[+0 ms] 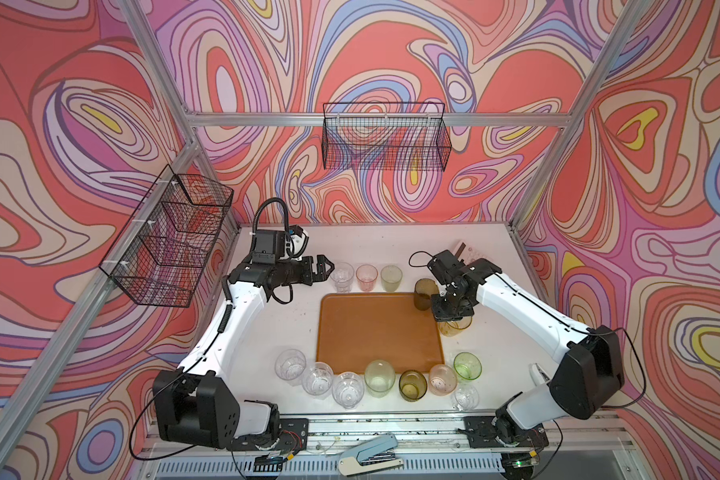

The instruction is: Place the glasses into the tray

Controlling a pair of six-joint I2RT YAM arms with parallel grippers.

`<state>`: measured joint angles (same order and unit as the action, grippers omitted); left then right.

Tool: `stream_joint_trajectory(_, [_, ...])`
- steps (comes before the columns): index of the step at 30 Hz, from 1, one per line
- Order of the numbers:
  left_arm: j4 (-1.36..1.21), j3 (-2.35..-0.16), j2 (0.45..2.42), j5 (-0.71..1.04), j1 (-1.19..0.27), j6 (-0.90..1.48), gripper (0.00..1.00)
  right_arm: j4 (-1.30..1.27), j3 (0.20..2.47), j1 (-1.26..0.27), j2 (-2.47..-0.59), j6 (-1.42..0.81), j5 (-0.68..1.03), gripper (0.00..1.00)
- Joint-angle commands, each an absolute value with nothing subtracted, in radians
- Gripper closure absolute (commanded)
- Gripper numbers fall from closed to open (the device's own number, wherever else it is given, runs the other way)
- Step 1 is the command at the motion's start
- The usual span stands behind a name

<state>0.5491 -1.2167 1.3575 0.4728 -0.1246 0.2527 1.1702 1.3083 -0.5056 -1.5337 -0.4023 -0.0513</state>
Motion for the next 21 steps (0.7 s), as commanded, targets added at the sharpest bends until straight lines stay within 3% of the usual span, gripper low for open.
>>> stream_joint_trajectory(1, [0.547,-1.209,1.368,0.489,-0.122,0.259,0.0,1.158,1.352,-0.522,-1.553,-0.393,-0.036,1.0])
stream_joint_trajectory(21, [0.546,-1.209,1.365,0.489,-0.123,0.259,0.0,1.095,1.427,-0.609,-1.689,-0.41,-0.028,1.0])
